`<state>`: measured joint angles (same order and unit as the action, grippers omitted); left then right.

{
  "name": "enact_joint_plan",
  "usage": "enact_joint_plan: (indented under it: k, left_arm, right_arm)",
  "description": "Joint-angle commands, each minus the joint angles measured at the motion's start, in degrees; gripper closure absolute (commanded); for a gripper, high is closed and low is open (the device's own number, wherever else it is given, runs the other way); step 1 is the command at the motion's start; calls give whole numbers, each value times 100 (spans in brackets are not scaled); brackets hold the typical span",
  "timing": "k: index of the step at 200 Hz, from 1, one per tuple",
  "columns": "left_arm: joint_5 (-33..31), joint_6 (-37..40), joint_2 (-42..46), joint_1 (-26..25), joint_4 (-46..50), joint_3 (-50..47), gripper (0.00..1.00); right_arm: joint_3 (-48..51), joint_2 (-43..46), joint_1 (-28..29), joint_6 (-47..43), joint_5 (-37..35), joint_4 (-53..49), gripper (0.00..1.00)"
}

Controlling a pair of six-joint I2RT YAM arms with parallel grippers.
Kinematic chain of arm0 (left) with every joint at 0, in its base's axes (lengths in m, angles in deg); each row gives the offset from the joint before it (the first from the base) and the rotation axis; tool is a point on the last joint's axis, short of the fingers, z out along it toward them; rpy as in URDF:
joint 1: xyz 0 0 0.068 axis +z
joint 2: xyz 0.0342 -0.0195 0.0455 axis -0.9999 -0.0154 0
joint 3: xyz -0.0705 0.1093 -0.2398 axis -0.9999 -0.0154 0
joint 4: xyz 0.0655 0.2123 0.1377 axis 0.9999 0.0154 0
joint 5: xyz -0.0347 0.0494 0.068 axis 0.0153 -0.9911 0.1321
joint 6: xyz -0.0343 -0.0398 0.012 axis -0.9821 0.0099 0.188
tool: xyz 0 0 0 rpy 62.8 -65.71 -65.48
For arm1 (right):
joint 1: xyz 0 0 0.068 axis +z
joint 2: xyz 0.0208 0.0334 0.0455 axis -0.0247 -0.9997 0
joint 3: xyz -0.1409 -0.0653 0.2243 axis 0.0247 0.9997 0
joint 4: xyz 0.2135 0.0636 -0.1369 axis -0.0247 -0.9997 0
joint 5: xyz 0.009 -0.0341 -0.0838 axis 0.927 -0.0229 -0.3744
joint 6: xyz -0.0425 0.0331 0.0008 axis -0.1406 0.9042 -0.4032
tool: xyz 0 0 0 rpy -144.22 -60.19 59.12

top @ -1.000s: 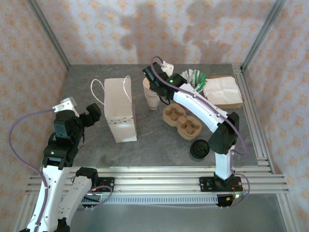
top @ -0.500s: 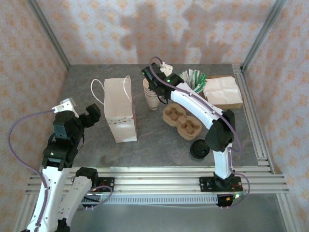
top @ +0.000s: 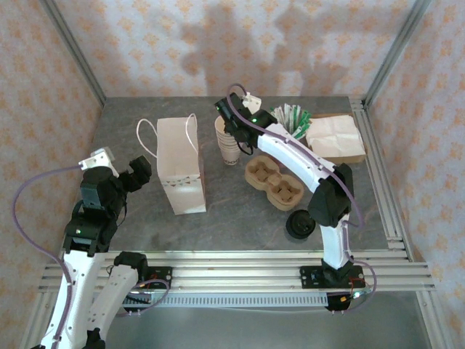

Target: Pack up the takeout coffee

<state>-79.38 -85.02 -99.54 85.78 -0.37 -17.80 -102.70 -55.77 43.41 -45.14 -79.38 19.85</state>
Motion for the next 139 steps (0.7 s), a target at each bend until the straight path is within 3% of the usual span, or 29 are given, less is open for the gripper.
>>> enact_joint_plan:
  k: [1,86,139]
  left_arm:
    - [10,-60,20,26,47,-49,2]
    - [23,-69,7,26,33,-58,3]
    - [-21,-82,7,27,38,-59,3]
  right_arm:
    - [97,-77,-43,104,2,126,78]
    - [132,-131,-78,147,121,175,80]
    - [175,-101,-89,184,257,245,88]
